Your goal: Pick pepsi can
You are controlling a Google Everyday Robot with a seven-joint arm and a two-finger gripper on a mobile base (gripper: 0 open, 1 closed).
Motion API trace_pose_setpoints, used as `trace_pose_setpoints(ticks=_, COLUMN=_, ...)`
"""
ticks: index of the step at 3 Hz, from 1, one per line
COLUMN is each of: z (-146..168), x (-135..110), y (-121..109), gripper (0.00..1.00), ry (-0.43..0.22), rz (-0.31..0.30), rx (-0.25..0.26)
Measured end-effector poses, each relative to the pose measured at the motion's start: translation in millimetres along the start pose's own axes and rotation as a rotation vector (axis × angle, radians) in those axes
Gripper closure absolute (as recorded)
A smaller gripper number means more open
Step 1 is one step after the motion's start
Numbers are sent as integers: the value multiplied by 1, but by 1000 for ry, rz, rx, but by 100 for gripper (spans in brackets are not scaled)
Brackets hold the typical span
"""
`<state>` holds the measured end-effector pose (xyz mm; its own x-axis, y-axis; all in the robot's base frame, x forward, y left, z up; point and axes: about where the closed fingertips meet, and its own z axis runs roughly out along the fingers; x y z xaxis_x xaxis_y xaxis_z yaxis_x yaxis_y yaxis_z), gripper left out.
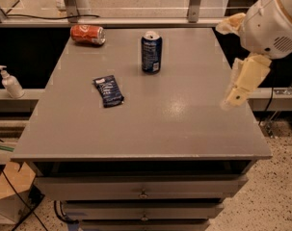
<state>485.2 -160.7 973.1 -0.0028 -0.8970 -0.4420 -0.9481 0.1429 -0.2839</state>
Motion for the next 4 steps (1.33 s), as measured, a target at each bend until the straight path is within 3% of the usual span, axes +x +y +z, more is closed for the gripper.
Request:
trace_pose_setpoints(ticks=1, z=26, x=-16, y=-32, gripper=0, ry=-89, rz=-23, rx=19)
trace_pose_setpoints(ticks=2, z=53, x=-22, y=-68, gripper=0, ry=-142, rz=-6, rx=49)
trace_pose_setpoints(ticks=4, z=62, x=-20, y=-74, gripper=0, ry=-161, rz=32, rx=53)
